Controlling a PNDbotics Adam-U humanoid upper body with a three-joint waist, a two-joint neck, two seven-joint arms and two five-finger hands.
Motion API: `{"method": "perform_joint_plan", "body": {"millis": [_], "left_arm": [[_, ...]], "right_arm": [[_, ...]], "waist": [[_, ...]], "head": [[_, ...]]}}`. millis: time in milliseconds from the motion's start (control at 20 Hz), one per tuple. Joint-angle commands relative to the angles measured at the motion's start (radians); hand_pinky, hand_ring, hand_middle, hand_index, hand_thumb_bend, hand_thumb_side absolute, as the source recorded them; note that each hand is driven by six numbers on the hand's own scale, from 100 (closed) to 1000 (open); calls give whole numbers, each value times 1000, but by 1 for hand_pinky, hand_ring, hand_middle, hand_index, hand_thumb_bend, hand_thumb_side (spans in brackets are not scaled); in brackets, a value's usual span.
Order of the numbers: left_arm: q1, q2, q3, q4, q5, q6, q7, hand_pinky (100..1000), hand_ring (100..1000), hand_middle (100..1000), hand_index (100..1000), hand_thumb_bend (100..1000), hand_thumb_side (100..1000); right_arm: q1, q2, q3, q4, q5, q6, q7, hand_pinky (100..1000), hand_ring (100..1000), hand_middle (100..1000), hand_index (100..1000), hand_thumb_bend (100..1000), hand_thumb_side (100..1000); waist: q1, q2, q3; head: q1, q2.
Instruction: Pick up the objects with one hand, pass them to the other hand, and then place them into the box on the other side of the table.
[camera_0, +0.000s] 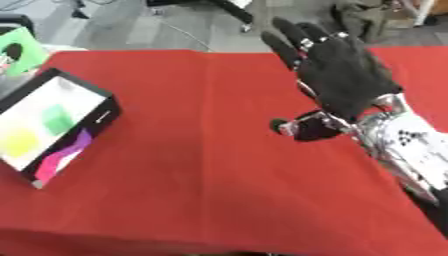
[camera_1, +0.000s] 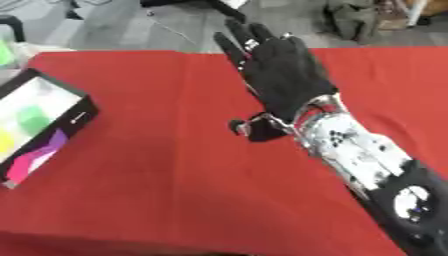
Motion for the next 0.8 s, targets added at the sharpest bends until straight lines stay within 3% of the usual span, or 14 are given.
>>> {"method": "perform_joint_plan", "body": {"millis": [50, 200, 250, 300, 350, 400, 450, 550, 600, 700, 800], "left_arm": [[-2, 78, 37, 22, -269, -262, -48, 589, 317, 194, 468, 487, 100], [11, 79, 33, 63, -577, -262, 232, 596, 348, 235, 509, 537, 100], [14, 77, 24, 84, -672, -262, 328, 624, 422, 350, 608, 547, 100], [18, 75, 13, 110, -758, -262, 415, 624, 422, 350, 608, 547, 100], [21, 72, 2, 136, -831, -262, 498, 673, 541, 529, 743, 594, 111], [26, 70, -7, 161, -890, -262, 578, 714, 635, 642, 823, 674, 297], [30, 68, -16, 184, -943, -262, 657, 741, 690, 708, 859, 743, 414], [34, 72, -26, 231, -1022, -262, 805, 791, 771, 800, 915, 836, 533], [36, 76, -30, 254, -1048, -262, 871, 801, 788, 818, 924, 842, 551], [39, 87, -35, 299, -1071, -262, 991, 824, 821, 859, 947, 833, 574], [43, 101, -42, 332, -1058, -262, 1084, 841, 830, 874, 949, 755, 623]], "right_arm": [[-8, -19, -11, -13, -5, 4, 2, 100, 859, 948, 1000, 651, 439], [-8, -17, -11, -13, -9, 7, -4, 100, 858, 948, 1000, 648, 441], [-8, -17, -11, -13, -10, 7, -5, 100, 857, 947, 1000, 647, 443], [-8, -15, -10, -13, -11, 8, -6, 100, 857, 947, 1000, 647, 443], [-9, -15, -10, -13, -11, 8, -7, 100, 857, 946, 1000, 645, 445], [-9, -14, -10, -13, -12, 9, -8, 100, 856, 946, 1000, 643, 449], [-9, -14, -10, -13, -12, 10, -8, 100, 856, 945, 1000, 642, 449], [-8, -13, -9, -13, -13, 12, -9, 100, 854, 944, 1000, 639, 452], [-8, -13, -9, -13, -13, 13, -9, 100, 854, 944, 1000, 638, 452], [-8, -14, -8, -13, -14, 14, -9, 100, 853, 944, 1000, 639, 453], [-7, -15, -8, -13, -14, 14, -8, 100, 853, 944, 1000, 636, 458]], "waist": [[-1, -19, -2], [-4, -19, -8], [-4, -18, -10], [-4, -18, -12], [-5, -18, -14], [-6, -17, -17], [-6, -17, -19], [-6, -16, -22], [-5, -16, -23], [-4, -16, -23], [-2, -17, -24]], "head": [[21, -2], [13, -2], [11, -2], [11, -2], [11, -2], [11, -2], [9, -2], [6, -2], [6, -2], [6, -2], [6, -2]]}}
